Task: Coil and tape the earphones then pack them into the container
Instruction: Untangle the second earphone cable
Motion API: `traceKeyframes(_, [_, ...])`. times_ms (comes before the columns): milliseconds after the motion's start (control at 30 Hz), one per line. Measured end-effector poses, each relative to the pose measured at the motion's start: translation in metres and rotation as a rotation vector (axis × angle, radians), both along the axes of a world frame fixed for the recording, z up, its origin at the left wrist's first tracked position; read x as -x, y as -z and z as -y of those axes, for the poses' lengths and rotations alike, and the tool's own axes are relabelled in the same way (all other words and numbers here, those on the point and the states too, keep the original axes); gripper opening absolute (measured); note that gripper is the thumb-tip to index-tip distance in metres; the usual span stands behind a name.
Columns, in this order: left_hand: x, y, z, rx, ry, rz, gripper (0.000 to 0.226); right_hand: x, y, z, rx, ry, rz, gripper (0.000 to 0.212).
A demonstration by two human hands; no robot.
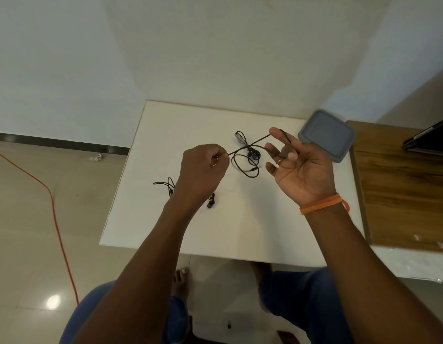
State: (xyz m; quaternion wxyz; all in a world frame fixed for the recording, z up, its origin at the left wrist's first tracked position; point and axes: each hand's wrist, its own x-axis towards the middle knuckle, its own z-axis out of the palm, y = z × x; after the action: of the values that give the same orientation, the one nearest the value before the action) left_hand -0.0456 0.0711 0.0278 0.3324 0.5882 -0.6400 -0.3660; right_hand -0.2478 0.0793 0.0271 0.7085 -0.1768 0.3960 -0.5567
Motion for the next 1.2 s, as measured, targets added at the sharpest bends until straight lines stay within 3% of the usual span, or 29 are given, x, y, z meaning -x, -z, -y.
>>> traceKeyframes(200, [-0.003, 0.007, 0.003, 0.038, -0.062, 0.071, 0.019, 0.007, -0.004, 0.001, -0.009, -0.031, -0.09, 0.036])
traceKeyframes(367, [-0.007, 0.008, 0.006, 0.028, -0.154, 0.093, 0.019, 0.013, -0.006, 0.002, -0.064, -0.038, -0.337, 0.018])
traceKeyframes(533, [-0.006, 0.007, 0.006, 0.027, -0.175, 0.081, 0.02, 0.014, 0.008, 0.003, 0.079, -0.06, -1.077, 0.01])
traceKeyframes(600, [-0.007, 0.007, 0.006, 0.035, -0.191, 0.074, 0.021, 0.018, 0.016, 0.001, 0.063, -0.131, -1.418, 0.021])
traceKeyframes(667, [-0.008, 0.007, 0.006, 0.044, -0.195, 0.066, 0.024, 0.021, 0.018, -0.001, -0.042, -0.279, -1.594, 0.034])
traceKeyframes(933, [-0.009, 0.007, 0.007, 0.079, -0.27, 0.053, 0.021, 0.019, 0.028, -0.001, -0.244, -0.582, -1.881, 0.046])
traceKeyframes(1100, [-0.004, 0.006, 0.005, 0.051, -0.186, 0.035, 0.02, 0.011, 0.04, 0.002, -0.315, -0.584, -1.66, 0.059])
traceKeyframes(1200, [-0.001, 0.004, 0.002, 0.017, -0.105, 0.008, 0.021, 0.009, 0.039, 0.001, -0.276, -0.547, -1.683, 0.052])
